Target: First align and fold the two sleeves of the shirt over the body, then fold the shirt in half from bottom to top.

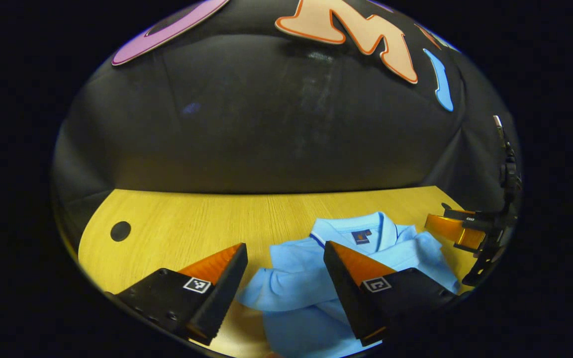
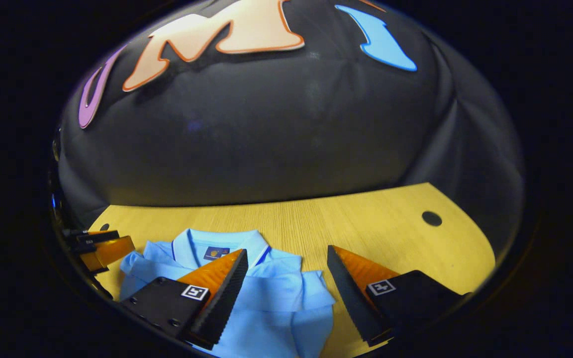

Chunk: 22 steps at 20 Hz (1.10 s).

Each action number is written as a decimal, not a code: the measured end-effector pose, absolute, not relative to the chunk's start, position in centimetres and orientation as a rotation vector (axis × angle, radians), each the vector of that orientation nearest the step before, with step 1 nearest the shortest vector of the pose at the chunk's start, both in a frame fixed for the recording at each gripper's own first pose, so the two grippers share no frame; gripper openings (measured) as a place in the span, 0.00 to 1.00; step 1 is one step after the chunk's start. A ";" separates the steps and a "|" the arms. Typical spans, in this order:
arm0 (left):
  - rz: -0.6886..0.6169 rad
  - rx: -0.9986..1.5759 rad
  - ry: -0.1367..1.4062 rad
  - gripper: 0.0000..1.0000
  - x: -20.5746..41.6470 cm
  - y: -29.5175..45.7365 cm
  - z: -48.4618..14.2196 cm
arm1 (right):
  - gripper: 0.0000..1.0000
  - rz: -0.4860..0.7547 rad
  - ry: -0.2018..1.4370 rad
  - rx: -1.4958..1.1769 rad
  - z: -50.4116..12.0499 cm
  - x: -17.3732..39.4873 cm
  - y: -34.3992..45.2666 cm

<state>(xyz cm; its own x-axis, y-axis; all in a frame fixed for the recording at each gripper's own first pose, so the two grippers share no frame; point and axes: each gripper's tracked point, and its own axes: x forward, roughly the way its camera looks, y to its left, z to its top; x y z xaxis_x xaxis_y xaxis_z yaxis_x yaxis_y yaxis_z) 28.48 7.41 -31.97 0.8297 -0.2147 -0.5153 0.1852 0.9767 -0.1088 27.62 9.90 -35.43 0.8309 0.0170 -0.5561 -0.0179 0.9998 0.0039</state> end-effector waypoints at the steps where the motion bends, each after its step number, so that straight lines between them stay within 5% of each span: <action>1: -0.208 -0.068 0.522 0.97 27.9 7.4 -30.4 | 1.00 0.030 0.557 -0.025 -34.1 27.2 10.0; 13: -0.117 -0.041 0.248 0.95 12.5 6.8 -14.6 | 1.00 0.110 0.272 0.013 -16.6 12.8 8.3; 22: -0.105 0.008 0.137 0.95 1.2 6.5 -7.6 | 0.99 0.120 0.198 0.033 -11.4 0.7 5.5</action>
